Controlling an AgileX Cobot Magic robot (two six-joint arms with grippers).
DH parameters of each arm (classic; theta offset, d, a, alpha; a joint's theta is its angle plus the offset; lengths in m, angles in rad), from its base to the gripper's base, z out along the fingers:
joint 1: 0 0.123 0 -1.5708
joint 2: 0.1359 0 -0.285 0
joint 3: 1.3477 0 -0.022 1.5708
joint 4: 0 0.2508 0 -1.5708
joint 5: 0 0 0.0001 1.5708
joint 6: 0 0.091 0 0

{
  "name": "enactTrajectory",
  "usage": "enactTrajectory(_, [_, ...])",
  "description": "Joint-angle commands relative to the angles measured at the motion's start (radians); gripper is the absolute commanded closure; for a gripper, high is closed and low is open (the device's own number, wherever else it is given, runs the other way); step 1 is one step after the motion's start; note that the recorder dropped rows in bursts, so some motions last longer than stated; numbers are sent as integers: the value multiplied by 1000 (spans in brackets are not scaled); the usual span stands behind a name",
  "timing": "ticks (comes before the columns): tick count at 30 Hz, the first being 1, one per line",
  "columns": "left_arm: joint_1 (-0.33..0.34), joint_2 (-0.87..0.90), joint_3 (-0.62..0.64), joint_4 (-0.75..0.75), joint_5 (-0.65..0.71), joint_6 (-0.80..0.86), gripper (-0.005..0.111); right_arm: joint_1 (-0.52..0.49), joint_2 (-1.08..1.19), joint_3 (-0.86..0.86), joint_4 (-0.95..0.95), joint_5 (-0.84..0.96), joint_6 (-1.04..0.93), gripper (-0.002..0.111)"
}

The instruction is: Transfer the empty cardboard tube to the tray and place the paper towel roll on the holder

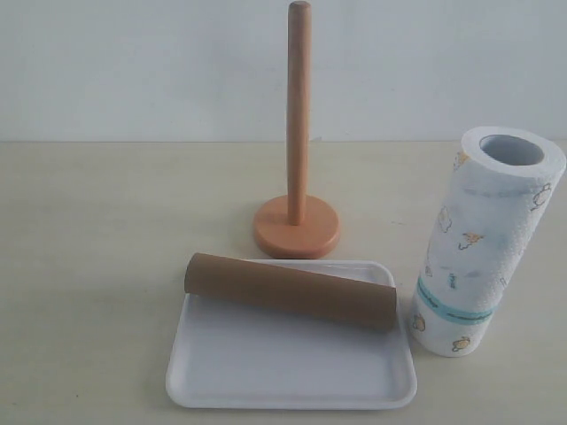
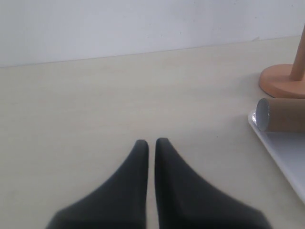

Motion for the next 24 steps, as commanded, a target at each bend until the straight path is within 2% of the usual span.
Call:
enactTrajectory(1, [1,-4,4,-7,0,-6,103,-6,152,-161,-13,245,-16,108])
enactTrajectory(8, [1,-4,4,-7,0,-6,103,-6,437,-218,-11,669,-1,108])
enactTrajectory(12, [1,-4,4,-7,0,-6,103,-6,523,-218,-9,844,72,108])
enactTrajectory(20, [1,-4,4,-7,0,-6,103,-6,548,-212,5,1031,120,108])
enactTrajectory(24, [1,-4,4,-7,0,-6,103,7,548,-108,22,917,118,108])
